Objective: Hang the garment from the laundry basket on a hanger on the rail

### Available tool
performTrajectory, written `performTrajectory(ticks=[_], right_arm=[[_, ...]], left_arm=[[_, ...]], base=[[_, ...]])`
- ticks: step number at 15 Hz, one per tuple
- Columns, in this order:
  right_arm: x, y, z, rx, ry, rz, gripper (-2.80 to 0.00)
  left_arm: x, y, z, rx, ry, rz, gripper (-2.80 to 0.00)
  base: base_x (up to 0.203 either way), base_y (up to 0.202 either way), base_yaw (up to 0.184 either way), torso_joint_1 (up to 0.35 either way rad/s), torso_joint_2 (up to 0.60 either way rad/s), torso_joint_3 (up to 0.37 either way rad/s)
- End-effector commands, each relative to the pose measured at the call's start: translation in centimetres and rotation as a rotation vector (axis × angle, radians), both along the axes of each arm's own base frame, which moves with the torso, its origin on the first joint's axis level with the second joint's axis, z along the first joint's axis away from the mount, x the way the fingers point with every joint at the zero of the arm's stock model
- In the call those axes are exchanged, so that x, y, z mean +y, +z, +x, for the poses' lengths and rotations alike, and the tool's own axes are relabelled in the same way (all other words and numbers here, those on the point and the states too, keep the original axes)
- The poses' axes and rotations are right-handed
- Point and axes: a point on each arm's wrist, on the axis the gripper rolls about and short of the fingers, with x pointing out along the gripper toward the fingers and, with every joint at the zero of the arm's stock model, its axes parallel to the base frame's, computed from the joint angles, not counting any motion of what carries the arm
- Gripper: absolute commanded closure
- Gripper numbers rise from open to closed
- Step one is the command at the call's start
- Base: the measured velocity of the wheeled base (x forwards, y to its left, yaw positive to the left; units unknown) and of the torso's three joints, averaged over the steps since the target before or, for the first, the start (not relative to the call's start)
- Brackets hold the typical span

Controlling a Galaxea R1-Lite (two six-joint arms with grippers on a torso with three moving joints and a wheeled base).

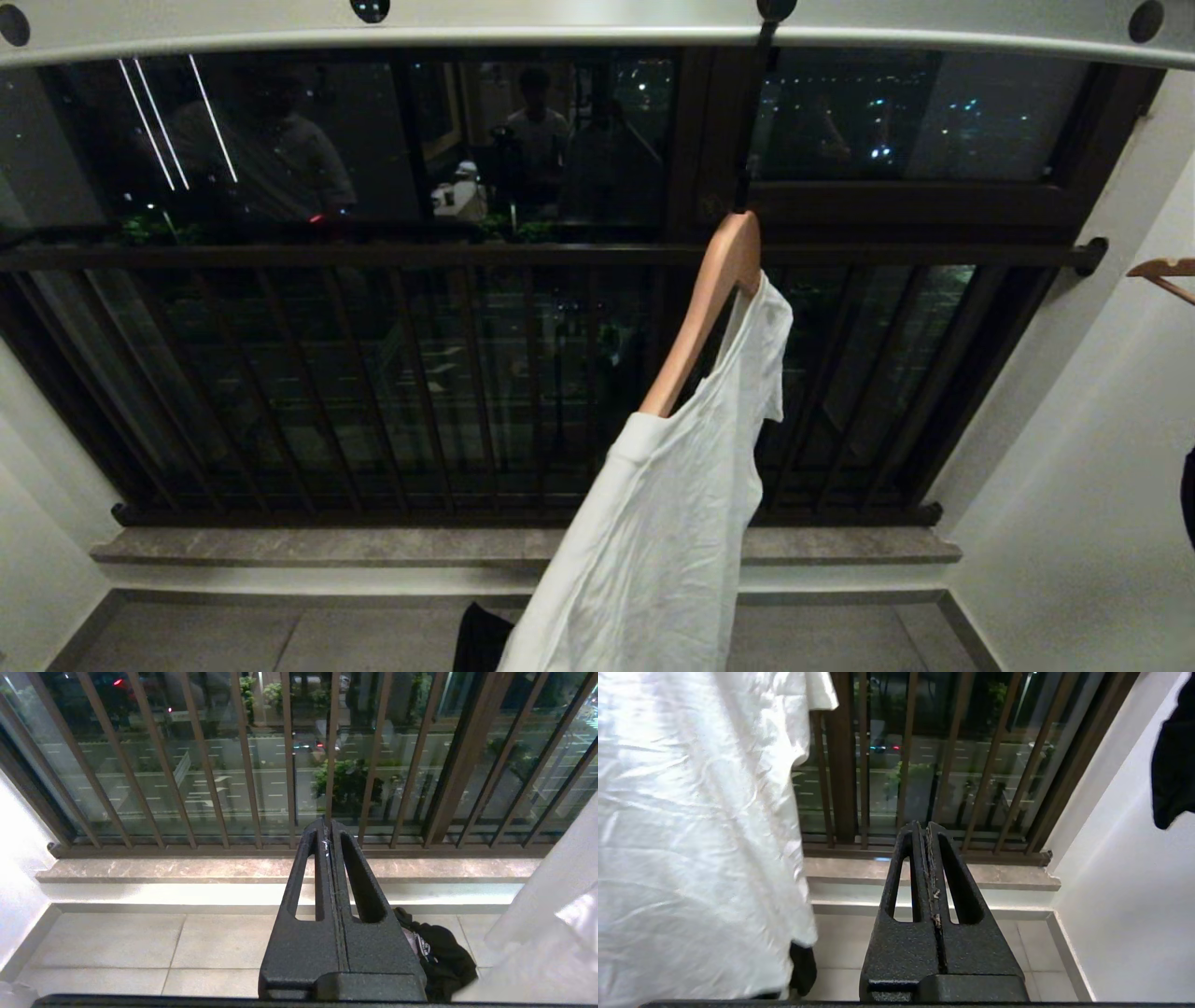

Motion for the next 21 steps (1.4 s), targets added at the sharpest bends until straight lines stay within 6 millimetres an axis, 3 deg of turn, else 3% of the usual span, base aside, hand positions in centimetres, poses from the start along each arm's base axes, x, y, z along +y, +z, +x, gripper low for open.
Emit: performTrajectory(ticks=[1, 18, 21], right_arm=[[0.00, 0.01, 0.01, 0.001, 0.000, -0.002, 0.00], [0.00, 0.04, -0.02, 0.004, 0.001, 0.000, 0.00], [0.00, 0.04, -0.02, 0.004, 0.001, 0.000, 0.00]], left_arm=[[0.00, -0.04, 0.02, 0.002, 0.000, 0.000, 0.00], [0.00, -0.04, 0.02, 0.002, 0.000, -0.002, 0.00], [0.00, -0.04, 0.02, 0.002, 0.000, -0.002, 0.00]], base=[[0.000, 0.000, 0.000, 0.000, 0.00, 0.000], [0.000, 0.000, 0.000, 0.000, 0.00, 0.000], [0.003, 0.135, -0.002, 0.006, 0.00, 0.002]])
